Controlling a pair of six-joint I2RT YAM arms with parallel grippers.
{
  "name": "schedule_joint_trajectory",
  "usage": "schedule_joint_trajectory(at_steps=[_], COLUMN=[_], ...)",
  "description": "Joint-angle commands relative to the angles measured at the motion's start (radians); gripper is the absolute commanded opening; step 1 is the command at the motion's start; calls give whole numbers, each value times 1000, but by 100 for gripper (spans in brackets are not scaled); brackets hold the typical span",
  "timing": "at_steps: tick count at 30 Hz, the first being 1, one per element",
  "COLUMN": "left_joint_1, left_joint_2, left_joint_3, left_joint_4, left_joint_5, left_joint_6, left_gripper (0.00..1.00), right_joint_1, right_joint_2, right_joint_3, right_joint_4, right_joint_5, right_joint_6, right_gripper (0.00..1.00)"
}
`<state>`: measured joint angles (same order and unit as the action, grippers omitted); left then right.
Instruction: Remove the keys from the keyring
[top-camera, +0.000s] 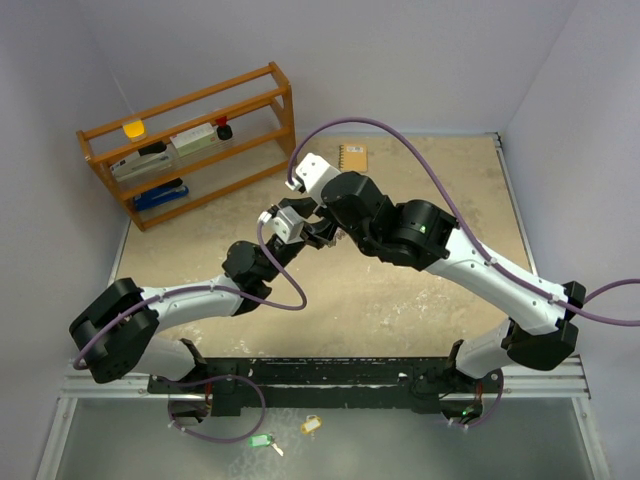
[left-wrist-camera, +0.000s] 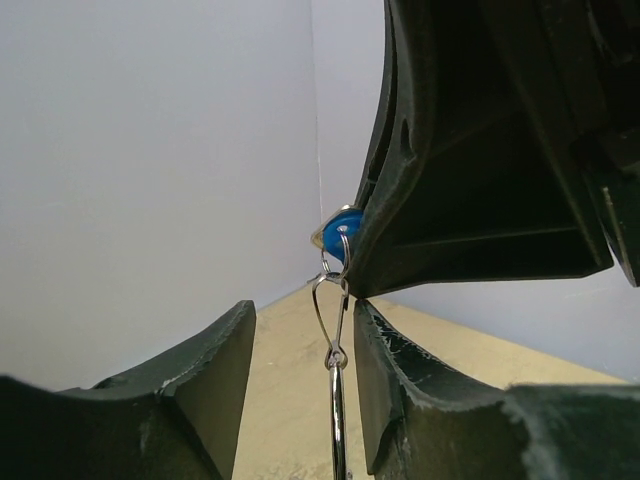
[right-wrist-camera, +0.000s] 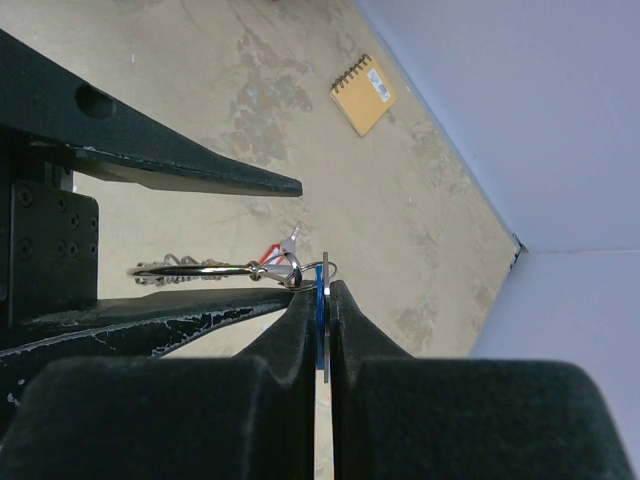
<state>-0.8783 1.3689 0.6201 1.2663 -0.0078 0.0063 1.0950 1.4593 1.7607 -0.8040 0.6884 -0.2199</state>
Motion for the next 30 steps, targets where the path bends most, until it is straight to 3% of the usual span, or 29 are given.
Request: schedule_joint_trajectory(at_steps=[1, 30], left_joint_1=[-7, -16], left_joint_2=[0, -7], left_joint_3=[35, -10], left_joint_4=[56, 65], left_joint_5=[9, -7], left_joint_6=[23, 32], left_gripper=[40, 25], right_joint_1=[8, 8], right_joint_2=[-33, -42], right_joint_3=[2, -4], right_joint_4=[54, 77], right_joint_5=[9, 20], right_joint_6=[-9, -12], right_gripper=[0, 0])
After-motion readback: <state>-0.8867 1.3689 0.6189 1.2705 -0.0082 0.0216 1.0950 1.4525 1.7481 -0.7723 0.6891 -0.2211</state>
